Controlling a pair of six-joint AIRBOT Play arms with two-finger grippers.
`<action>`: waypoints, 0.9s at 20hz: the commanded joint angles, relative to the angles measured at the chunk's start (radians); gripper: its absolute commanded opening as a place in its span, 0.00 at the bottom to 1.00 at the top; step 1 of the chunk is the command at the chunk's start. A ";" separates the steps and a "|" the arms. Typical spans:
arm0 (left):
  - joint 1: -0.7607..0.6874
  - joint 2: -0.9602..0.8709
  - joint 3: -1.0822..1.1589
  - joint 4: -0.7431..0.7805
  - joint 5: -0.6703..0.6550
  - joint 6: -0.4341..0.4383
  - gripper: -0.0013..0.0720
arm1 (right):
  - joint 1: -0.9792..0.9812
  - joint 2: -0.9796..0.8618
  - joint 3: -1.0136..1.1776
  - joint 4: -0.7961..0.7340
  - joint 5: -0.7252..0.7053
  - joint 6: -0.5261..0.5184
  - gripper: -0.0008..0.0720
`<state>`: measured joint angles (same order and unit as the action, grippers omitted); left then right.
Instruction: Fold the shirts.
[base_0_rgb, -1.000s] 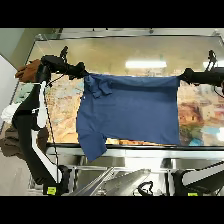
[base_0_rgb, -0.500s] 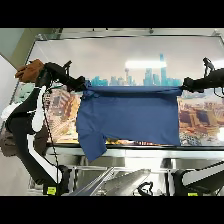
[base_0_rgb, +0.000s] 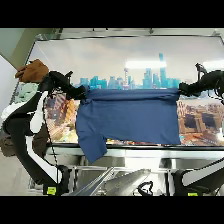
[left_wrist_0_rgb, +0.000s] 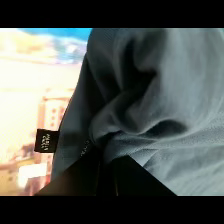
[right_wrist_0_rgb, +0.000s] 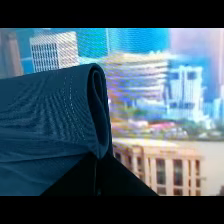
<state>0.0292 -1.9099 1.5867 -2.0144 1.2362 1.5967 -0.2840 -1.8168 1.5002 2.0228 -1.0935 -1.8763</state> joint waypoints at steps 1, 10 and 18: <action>-0.003 0.000 0.020 0.003 -0.009 0.000 0.04 | 0.022 -0.008 -0.001 -0.003 0.004 0.007 0.03; -0.018 0.003 0.229 0.000 0.230 -0.001 0.69 | 0.023 0.034 0.053 -0.004 -0.094 0.055 0.75; -0.026 0.504 -0.195 0.183 0.422 -0.114 0.69 | -0.194 0.190 -0.185 0.034 -0.246 -0.011 0.74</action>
<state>0.0250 -1.6287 1.6268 -1.9396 1.6638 1.5246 -0.4061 -1.6680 1.4223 2.0251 -1.2976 -1.8496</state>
